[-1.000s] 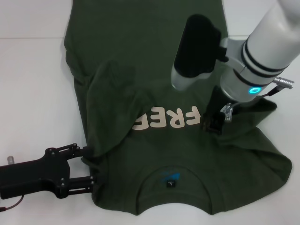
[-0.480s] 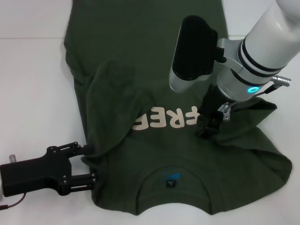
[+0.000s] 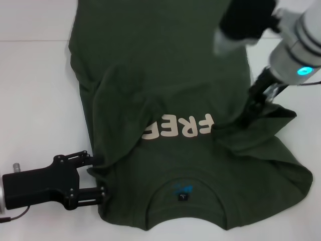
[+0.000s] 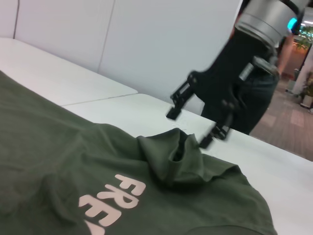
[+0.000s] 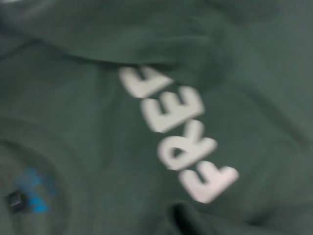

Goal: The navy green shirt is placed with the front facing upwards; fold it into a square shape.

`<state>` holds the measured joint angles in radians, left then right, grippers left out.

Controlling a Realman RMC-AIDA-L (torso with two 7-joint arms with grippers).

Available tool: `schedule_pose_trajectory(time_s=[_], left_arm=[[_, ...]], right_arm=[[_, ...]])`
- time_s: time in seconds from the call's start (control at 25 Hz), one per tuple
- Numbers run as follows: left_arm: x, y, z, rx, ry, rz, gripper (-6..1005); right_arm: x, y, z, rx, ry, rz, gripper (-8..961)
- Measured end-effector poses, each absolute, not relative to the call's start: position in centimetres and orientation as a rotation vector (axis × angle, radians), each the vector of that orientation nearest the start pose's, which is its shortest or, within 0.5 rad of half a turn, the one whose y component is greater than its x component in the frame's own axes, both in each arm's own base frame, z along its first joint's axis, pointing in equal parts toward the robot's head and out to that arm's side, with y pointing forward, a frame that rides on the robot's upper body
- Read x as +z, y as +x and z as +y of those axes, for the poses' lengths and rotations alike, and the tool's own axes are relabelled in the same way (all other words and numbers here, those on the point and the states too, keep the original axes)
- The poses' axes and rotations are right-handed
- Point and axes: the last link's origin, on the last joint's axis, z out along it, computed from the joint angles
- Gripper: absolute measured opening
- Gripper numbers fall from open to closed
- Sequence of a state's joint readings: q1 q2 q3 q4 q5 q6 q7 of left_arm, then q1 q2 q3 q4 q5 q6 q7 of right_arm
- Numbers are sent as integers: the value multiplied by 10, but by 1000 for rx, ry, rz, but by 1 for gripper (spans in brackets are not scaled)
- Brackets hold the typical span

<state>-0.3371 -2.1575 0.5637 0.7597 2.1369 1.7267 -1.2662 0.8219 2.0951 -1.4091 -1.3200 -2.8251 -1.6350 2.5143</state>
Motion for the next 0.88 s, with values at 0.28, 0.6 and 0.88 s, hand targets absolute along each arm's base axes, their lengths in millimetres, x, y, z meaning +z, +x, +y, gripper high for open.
schedule_pose_trajectory(time_s=[0.28, 0.6, 0.88], left_arm=[[-7, -300, 254, -715, -2755, -639, 824], [-6, -297, 258, -707, -2765, -616, 824], [-6, -294, 262, -715, -2770, -601, 824]], right_arm=[[50, 173, 391, -632, -2393, 889, 944], [90, 242, 373, -434, -2259, 1176, 944], [102, 285, 358, -97, -2278, 1388, 945]])
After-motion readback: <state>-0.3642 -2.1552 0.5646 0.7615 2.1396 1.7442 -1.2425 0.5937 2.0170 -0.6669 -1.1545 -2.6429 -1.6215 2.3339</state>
